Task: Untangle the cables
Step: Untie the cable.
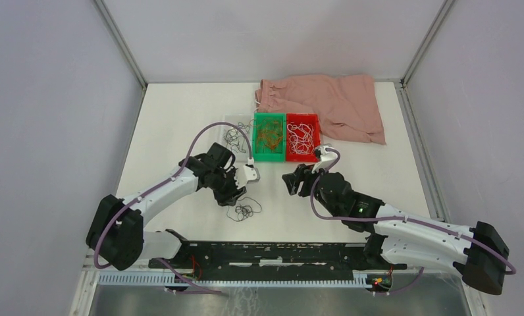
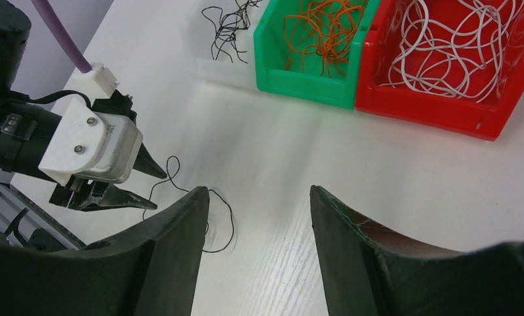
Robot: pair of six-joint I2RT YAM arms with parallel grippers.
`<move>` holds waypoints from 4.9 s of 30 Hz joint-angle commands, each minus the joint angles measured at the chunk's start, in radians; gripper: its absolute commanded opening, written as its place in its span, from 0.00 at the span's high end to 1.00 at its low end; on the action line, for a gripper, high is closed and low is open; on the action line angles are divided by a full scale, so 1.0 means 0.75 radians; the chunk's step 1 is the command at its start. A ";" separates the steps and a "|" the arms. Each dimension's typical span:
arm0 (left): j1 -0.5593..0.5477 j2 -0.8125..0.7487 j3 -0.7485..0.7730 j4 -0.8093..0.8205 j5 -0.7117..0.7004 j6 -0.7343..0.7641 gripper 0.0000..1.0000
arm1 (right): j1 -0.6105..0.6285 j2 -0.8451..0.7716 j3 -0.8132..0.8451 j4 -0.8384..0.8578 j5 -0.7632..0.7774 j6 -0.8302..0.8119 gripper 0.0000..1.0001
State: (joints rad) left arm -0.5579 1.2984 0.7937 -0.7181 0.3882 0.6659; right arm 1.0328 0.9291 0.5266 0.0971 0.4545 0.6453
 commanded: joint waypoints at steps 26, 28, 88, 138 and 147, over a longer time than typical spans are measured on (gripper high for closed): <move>-0.003 -0.079 0.187 0.048 -0.020 0.013 0.97 | -0.005 0.064 0.054 0.147 -0.078 -0.028 0.41; -0.005 -0.101 0.281 -0.005 0.006 -0.018 0.97 | -0.006 0.091 0.053 0.218 -0.147 -0.050 0.38; -0.003 -0.518 0.574 0.186 -0.767 1.051 0.97 | 0.053 -0.090 0.460 -0.398 0.204 -1.000 0.76; -0.002 -0.233 1.291 -0.330 0.191 -0.226 0.97 | 0.128 0.451 0.623 0.680 -0.116 -0.310 0.52; -0.003 -0.174 1.352 -0.320 0.429 -0.442 0.97 | 0.136 0.662 0.761 0.677 0.059 -0.397 0.50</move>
State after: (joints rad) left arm -0.5587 1.1400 1.7576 -0.9764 0.5739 0.4774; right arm 1.1255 1.3445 1.0271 0.5751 0.4088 0.3912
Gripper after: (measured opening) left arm 0.044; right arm 0.497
